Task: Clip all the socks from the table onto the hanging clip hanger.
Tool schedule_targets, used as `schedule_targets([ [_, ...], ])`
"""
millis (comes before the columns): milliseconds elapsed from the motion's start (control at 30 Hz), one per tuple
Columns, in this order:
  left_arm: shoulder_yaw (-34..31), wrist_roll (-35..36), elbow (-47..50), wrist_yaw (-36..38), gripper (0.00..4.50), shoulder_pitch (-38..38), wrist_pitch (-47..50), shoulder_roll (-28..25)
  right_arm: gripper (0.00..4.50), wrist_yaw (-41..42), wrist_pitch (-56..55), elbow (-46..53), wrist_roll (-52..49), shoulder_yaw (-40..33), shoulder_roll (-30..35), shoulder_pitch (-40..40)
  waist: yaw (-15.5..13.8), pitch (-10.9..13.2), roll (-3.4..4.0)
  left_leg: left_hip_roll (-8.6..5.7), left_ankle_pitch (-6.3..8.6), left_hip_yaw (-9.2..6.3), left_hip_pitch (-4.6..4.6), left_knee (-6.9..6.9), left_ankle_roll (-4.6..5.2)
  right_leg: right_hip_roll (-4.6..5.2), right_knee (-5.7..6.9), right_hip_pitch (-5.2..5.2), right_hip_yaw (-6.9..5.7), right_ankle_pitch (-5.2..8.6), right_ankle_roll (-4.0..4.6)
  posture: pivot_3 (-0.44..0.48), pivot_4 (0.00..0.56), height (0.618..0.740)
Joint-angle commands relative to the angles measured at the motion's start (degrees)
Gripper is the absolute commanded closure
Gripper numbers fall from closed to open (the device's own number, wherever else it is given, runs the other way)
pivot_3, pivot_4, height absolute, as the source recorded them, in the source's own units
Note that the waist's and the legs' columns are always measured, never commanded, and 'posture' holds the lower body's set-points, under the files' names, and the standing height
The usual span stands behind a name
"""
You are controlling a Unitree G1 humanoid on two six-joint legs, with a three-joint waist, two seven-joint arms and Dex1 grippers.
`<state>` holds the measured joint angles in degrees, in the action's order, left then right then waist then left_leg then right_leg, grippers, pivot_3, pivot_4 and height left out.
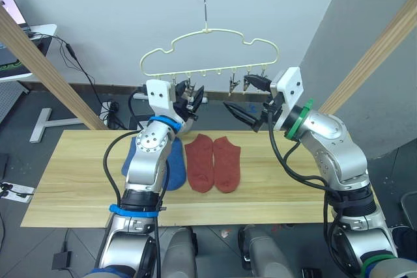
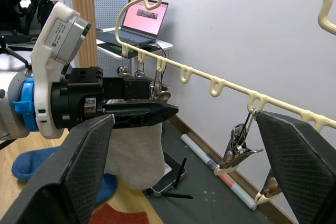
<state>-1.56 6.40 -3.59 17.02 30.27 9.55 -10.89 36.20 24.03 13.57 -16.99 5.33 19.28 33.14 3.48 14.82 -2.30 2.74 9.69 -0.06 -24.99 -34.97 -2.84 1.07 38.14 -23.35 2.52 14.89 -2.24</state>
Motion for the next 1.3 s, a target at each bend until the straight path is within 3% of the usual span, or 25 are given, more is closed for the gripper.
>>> schedule_targets([
  [33, 0.4, 0.3, 2.6, 0.3, 2.12, 0.6, -1.0, 0.2, 0.00, 0.1, -1.8, 1.2, -0.4, -1.1, 0.3, 0.9, 0.0, 0.0, 0.00, 0.00, 0.00, 0.00, 0.00, 0.00, 0.00, 0.00, 0.00, 0.00, 0.00, 0.00, 0.00, -0.127, 0.237, 0.740],
  [1300, 1.1, -1.9, 1.0, 0.8, 2.12, 1.4, -3.5, -1.9, 0.00, -0.3, -1.2, 2.0, -0.6, -1.1, 0.1, 0.9, 0.0, 0.0, 0.00, 0.00, 0.00, 0.00, 0.00, 0.00, 0.00, 0.00, 0.00, 0.00, 0.00, 0.00, 0.00, -0.126, 0.240, 0.740],
])
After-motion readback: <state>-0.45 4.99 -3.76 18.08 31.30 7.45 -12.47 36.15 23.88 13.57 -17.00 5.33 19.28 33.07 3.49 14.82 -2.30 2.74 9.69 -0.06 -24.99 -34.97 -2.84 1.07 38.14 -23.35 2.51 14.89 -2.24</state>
